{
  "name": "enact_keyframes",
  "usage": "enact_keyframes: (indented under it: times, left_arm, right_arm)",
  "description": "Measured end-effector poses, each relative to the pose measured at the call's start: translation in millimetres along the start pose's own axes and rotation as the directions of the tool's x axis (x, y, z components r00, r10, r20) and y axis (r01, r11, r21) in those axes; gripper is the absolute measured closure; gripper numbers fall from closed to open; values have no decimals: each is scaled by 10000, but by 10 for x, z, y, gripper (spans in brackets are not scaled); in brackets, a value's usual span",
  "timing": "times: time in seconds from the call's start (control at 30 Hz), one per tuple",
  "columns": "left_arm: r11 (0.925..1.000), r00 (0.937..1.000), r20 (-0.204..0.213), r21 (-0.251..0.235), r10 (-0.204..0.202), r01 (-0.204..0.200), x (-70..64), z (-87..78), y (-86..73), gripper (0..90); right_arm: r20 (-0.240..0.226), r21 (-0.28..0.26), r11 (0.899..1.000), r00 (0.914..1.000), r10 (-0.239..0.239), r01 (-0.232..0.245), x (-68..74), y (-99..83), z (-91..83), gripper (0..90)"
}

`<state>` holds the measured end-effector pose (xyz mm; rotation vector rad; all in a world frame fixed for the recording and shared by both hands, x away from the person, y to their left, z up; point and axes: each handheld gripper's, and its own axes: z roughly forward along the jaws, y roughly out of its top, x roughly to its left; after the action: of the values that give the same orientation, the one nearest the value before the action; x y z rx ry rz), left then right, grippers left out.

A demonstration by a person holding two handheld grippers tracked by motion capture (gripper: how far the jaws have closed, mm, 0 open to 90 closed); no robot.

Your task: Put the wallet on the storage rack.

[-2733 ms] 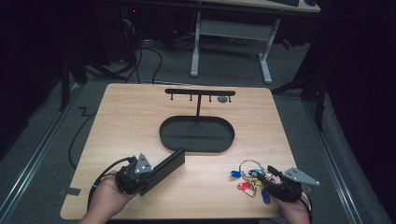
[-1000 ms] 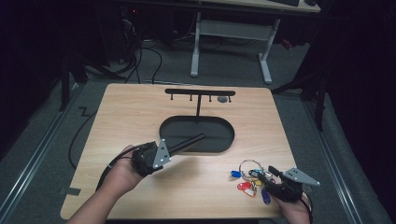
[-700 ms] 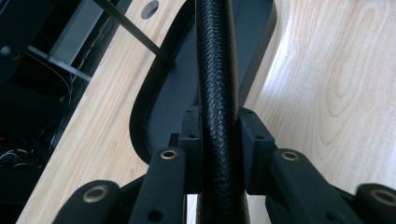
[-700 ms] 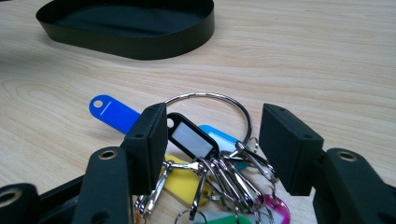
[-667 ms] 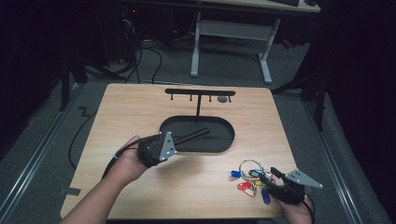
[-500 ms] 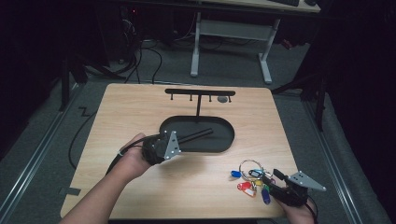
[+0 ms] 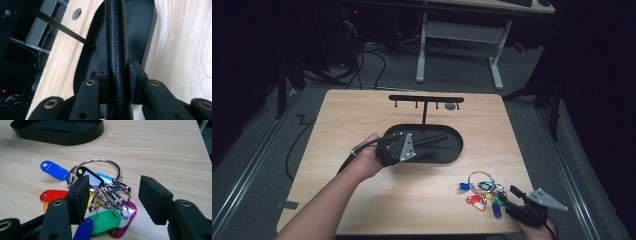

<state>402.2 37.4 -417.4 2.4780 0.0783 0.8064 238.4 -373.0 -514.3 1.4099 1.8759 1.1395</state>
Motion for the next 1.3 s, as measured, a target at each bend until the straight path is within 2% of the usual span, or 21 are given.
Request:
enact_keyframes:
  times: [0.13, 0.23, 0.37, 0.63, 0.9, 0.97, 1.23, 1.3]
  left_arm:
    - [9999, 9999, -90, -54, 111, -112, 33, 54, 35, 743]
    - [9996, 9997, 32, -58, 262, -262, 69, 110, 63, 742]
    - [9996, 9997, 49, -136, 254, -253, 100, 163, 69, 743]
    - [9996, 9997, 19, 112, 254, -254, 131, 405, 18, 742]
    - [9994, 9995, 30, 89, 320, -321, 159, 579, -27, 742]
    - [9997, 9997, -5, 64, 236, -236, 186, 644, -61, 742]
    - [9998, 9998, -126, 115, 134, -132, 278, 734, -115, 742]
    - [9988, 9992, -118, 297, 389, -385, 302, 762, -105, 740]
  right_arm:
    - [5, 22, 10000, 10000, 9, -9, 1, -9, -10, 425]
    - [3, 62, 10000, 10000, 53, -53, 2, -19, -11, 425]
    - [-10, 76, 10000, 10000, 29, -29, 4, -24, -13, 425]
    - [-54, 47, 10000, 10000, 57, -57, -7, -31, -26, 426]
    - [-108, 42, 9999, 9999, 117, -117, -11, -34, -19, 426]
    - [-109, 34, 9999, 9998, 143, -143, -22, -37, -23, 426]
    - [-97, 30, 9997, 9997, 236, -236, -37, -44, -27, 426]
    - [-92, 26, 9997, 9996, 249, -248, -44, -47, -24, 426]
